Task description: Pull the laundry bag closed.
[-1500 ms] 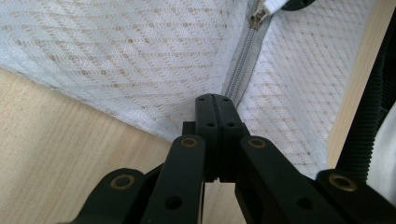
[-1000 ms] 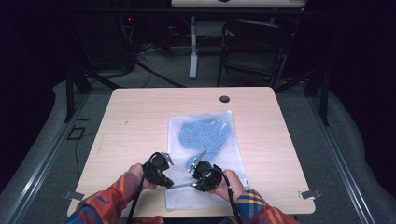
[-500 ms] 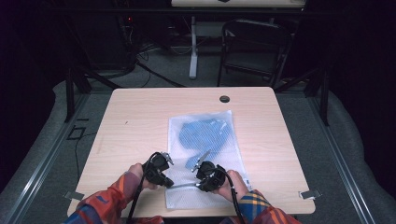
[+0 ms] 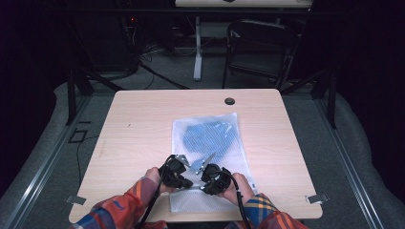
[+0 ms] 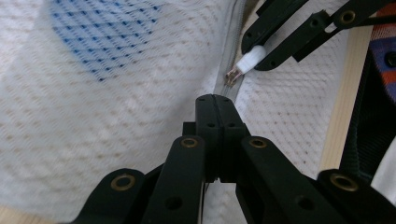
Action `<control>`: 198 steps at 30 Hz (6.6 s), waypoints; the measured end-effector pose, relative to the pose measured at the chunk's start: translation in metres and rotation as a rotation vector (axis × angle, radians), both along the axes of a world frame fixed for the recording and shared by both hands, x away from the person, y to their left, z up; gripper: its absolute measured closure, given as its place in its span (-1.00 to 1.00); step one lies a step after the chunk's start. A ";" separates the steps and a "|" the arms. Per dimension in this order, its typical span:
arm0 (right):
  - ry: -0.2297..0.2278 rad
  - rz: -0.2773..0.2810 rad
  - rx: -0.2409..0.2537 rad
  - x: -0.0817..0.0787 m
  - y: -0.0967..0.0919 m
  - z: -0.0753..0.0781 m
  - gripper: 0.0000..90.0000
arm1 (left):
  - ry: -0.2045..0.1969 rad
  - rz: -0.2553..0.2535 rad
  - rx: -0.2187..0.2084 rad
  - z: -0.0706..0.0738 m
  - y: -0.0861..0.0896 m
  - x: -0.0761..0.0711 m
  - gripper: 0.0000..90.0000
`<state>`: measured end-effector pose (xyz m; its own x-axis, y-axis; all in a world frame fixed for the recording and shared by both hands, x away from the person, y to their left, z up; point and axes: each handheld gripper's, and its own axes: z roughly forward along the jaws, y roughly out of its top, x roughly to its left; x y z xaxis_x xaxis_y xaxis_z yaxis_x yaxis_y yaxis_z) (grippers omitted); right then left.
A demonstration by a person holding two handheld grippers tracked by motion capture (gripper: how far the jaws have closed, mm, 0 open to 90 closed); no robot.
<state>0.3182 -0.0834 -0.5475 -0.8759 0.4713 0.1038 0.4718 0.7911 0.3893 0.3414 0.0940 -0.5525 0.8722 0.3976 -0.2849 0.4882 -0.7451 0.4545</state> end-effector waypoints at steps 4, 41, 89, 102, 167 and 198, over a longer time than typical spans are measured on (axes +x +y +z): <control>0.007 0.001 -0.003 0.000 0.001 -0.001 0.81 | -0.001 -0.033 0.022 -0.003 -0.008 0.000 1.00; 0.021 -0.001 -0.032 0.002 -0.012 -0.001 0.81 | -0.014 -0.091 0.062 -0.006 -0.014 -0.003 1.00; -0.028 -0.024 0.019 0.002 -0.021 -0.005 0.72 | -0.004 -0.086 0.065 -0.006 -0.012 -0.002 1.00; -0.027 0.005 0.027 -0.003 -0.014 -0.008 0.86 | -0.003 -0.088 0.064 -0.005 -0.012 -0.002 1.00; 0.012 -0.041 0.011 -0.002 -0.029 -0.005 0.93 | -0.095 -0.101 0.004 -0.009 -0.042 -0.008 1.00; 0.029 -0.065 -0.009 0.002 -0.051 -0.001 0.93 | -0.092 -0.097 -0.011 -0.011 -0.040 -0.007 1.00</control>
